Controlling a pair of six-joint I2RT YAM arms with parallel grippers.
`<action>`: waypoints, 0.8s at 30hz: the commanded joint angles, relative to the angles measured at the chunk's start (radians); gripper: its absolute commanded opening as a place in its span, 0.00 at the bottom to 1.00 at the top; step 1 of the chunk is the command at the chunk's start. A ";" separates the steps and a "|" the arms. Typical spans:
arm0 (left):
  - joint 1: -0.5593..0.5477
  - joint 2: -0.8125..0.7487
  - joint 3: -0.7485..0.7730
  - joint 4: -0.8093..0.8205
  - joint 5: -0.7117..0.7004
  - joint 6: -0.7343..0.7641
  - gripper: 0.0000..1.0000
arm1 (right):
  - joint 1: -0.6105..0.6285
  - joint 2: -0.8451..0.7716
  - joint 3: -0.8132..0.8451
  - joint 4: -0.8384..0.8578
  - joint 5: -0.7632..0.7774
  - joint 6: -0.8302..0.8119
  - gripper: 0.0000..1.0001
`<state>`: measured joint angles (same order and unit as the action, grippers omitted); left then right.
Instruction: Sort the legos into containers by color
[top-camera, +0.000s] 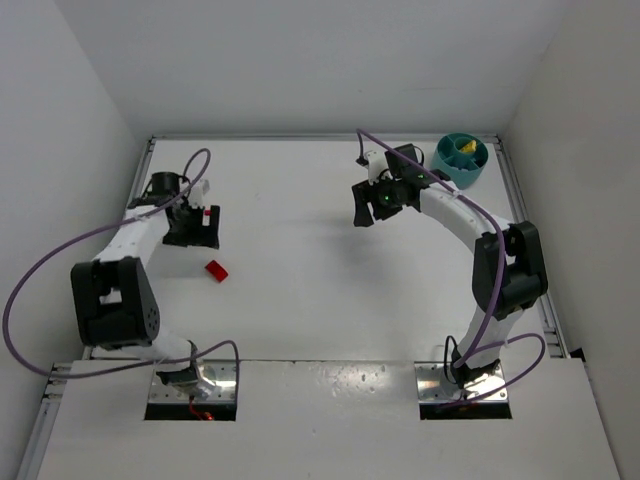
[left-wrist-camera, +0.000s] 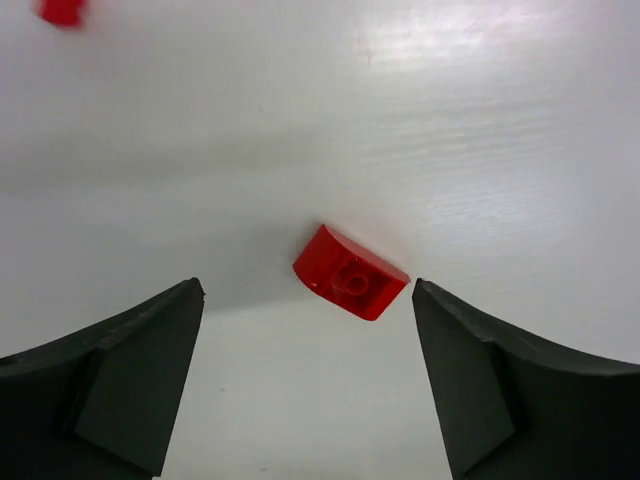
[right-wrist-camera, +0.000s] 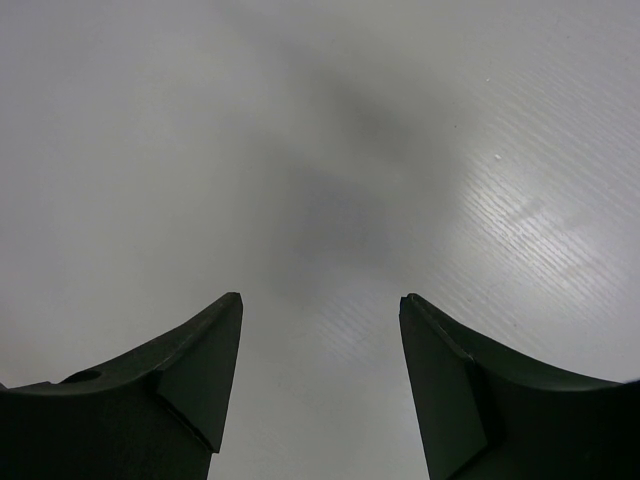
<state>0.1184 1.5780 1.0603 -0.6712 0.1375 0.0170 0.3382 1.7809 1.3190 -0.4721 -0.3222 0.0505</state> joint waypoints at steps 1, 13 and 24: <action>0.029 -0.140 0.024 0.062 0.151 0.323 0.95 | 0.009 -0.018 0.022 0.020 -0.009 0.000 0.65; 0.087 0.014 0.073 -0.513 0.251 1.759 0.93 | 0.009 -0.018 0.022 0.001 0.009 -0.018 0.65; 0.027 0.119 0.107 -0.410 0.240 1.973 0.72 | 0.009 0.002 0.031 -0.020 0.028 -0.018 0.65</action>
<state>0.1623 1.6932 1.1576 -1.0920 0.3504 1.8519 0.3382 1.7813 1.3190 -0.4892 -0.3027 0.0441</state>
